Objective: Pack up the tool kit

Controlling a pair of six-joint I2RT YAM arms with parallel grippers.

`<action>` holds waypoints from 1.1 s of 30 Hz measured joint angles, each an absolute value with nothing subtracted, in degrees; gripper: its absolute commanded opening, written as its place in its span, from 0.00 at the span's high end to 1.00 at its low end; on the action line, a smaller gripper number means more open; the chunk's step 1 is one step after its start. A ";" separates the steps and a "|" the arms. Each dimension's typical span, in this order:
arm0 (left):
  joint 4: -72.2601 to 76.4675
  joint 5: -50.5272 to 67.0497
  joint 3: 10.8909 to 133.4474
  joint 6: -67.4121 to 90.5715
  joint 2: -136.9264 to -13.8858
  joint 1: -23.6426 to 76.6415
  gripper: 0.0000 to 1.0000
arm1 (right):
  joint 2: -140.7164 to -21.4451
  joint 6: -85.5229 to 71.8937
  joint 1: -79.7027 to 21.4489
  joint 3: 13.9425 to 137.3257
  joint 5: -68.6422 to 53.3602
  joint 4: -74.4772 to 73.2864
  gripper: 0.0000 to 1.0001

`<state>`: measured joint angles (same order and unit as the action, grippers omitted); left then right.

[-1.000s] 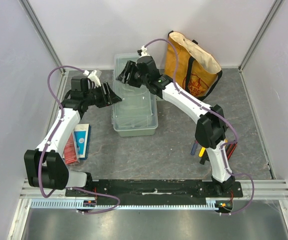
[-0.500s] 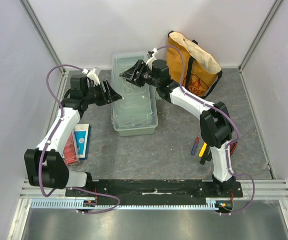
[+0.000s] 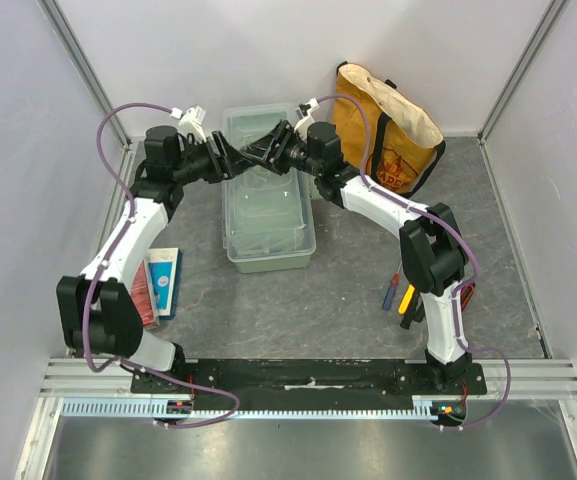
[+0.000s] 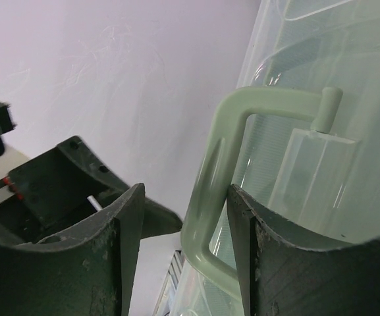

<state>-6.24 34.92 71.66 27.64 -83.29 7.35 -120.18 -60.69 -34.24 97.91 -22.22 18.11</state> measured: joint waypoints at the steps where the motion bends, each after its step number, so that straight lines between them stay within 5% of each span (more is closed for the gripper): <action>1: -5.93 35.18 71.99 27.73 -84.33 7.57 0.32 | -120.18 -60.80 -34.22 97.86 -22.22 18.22 0.41; 16: -7.20 36.05 77.14 27.99 -93.45 9.52 0.42 | -118.04 -58.54 -33.61 97.67 -17.47 12.36 0.35; 22: -7.73 36.18 79.09 28.25 -95.83 9.52 0.64 | -113.95 -56.03 -33.17 95.48 -13.50 7.46 0.34; 24: -8.56 36.16 80.14 28.34 -96.86 9.52 0.81 | -111.90 -54.48 -32.69 94.08 -11.55 5.52 0.34; 25: -8.99 36.10 80.60 28.53 -97.19 9.52 0.98 | -110.80 -53.76 -32.32 93.17 -10.63 4.51 0.34; 33: -23.00 32.69 89.12 32.34 -98.04 9.54 0.98 | -99.96 -49.93 -28.05 83.64 -4.93 -1.41 0.30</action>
<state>-23.00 32.69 89.12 32.34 -98.04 9.54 -99.96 -49.93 -28.05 83.64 -4.93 -1.41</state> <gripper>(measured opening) 0.085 0.695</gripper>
